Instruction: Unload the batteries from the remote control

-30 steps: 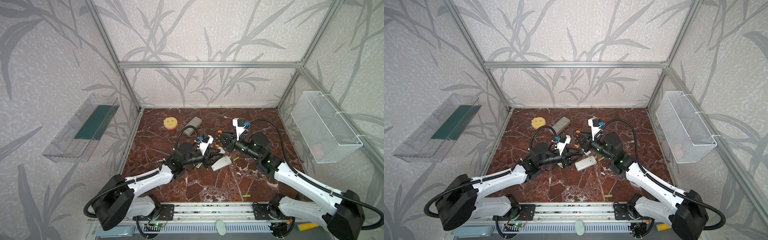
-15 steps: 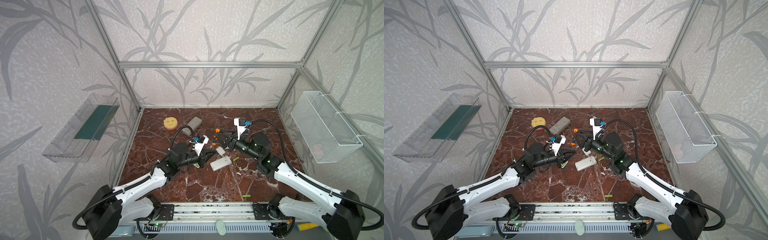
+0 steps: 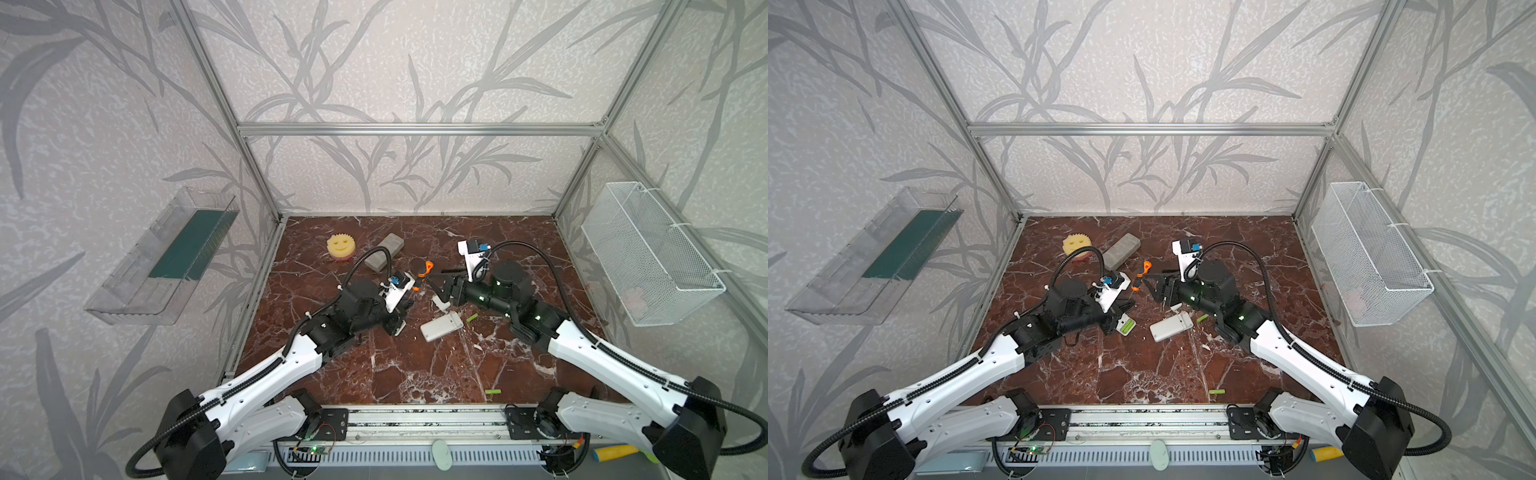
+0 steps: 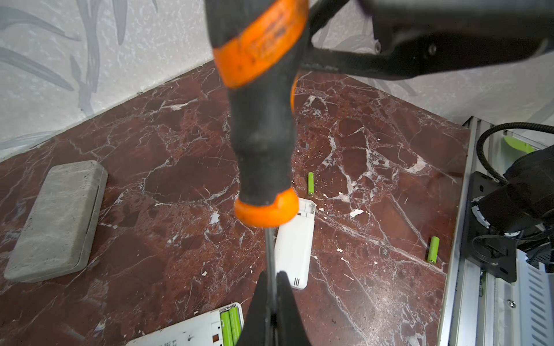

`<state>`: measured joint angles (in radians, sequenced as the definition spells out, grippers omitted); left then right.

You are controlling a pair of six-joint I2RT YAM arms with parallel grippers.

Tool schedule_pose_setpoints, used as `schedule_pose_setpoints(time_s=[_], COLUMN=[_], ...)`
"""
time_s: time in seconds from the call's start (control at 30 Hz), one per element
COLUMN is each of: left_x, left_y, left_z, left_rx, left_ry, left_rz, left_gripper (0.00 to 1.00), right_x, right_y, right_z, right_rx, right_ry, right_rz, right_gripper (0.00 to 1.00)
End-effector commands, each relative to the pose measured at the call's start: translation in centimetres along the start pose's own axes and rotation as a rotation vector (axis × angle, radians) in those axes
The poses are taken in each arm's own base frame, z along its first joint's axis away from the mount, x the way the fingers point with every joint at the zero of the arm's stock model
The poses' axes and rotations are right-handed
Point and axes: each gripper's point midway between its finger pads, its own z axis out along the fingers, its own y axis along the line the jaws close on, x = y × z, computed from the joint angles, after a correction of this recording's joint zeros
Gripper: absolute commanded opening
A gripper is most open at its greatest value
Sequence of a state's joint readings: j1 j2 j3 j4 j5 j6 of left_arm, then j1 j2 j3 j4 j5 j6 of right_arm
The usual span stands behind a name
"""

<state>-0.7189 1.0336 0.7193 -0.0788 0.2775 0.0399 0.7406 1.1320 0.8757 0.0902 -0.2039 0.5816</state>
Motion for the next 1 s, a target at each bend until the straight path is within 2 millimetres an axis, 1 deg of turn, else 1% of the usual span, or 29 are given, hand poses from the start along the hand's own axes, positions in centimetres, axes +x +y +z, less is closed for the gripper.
schedule_pose_setpoints(time_s=[0.0, 0.1, 0.17, 0.27, 0.3, 0.33, 0.47, 0.6, 0.63, 0.67, 0.73, 0.77, 0.8, 0.87, 0.9, 0.97], left_x=[-1.0, -0.7, -0.6, -0.7, -0.7, -0.8, -0.7, -0.3, -0.2, -0.3, -0.2, -0.3, -0.4, -0.5, -0.5, -0.3], left_y=[0.6, 0.8, 1.2, 1.5, 1.6, 1.7, 1.8, 1.8, 1.8, 1.9, 2.1, 2.3, 2.9, 3.3, 3.5, 3.8], left_z=[-0.8, -1.1, -1.4, -1.8, -1.9, -2.0, -2.3, -2.5, -2.6, -2.8, -3.2, -3.6, -4.0, -5.0, -5.6, -6.7], left_rx=[-0.044, -0.070, -0.094, -0.119, -0.125, -0.131, -0.145, -0.147, -0.148, -0.154, -0.174, -0.190, -0.225, -0.255, -0.265, -0.278], left_ry=[0.008, 0.019, 0.019, 0.013, 0.013, 0.012, 0.018, 0.025, 0.025, 0.021, 0.003, -0.011, -0.035, -0.073, -0.089, -0.107], left_rz=[0.077, 0.108, 0.122, 0.143, 0.150, 0.156, 0.181, 0.197, 0.197, 0.191, 0.157, 0.134, 0.082, 0.016, -0.016, -0.087], left_gripper=[0.00, 0.00, 0.00, 0.00, 0.00, 0.00, 0.00, 0.00, 0.02, 0.10, 0.27, 0.40, 0.49, 0.61, 0.65, 0.70], right_x=[-0.3, -0.3, -0.2, 0.5, 0.8, 1.0, 1.6, 1.6, 1.5, 1.5, 1.3, 1.0, 0.8, 0.3, 0.1, -0.1], right_y=[1.2, 1.1, 0.9, 0.6, 0.4, 0.3, 0.5, 0.6, 0.7, 0.6, 0.5, 0.5, 0.4, 0.7, 1.1, 1.7], right_z=[1.0, 2.1, 2.8, 3.9, 4.1, 4.3, 4.9, 5.0, 5.0, 4.8, 4.5, 4.2, 3.8, 3.1, 2.8, 2.6], right_rx=[-0.001, 0.021, 0.036, 0.056, 0.066, 0.067, 0.049, 0.033, 0.032, 0.035, 0.044, 0.048, 0.055, 0.036, 0.017, -0.024], right_ry=[0.022, 0.040, 0.057, 0.101, 0.111, 0.119, 0.142, 0.137, 0.134, 0.131, 0.123, 0.110, 0.096, 0.062, 0.041, 0.021], right_rz=[0.010, 0.046, 0.103, 0.130, 0.137, 0.144, 0.170, 0.173, 0.166, 0.154, 0.117, 0.088, 0.069, -0.028, -0.068, -0.147], right_gripper=[0.73, 0.73, 0.72, 0.72, 0.70, 0.66, 0.45, 0.09, 0.03, 0.00, 0.00, 0.00, 0.00, 0.00, 0.00, 0.00])
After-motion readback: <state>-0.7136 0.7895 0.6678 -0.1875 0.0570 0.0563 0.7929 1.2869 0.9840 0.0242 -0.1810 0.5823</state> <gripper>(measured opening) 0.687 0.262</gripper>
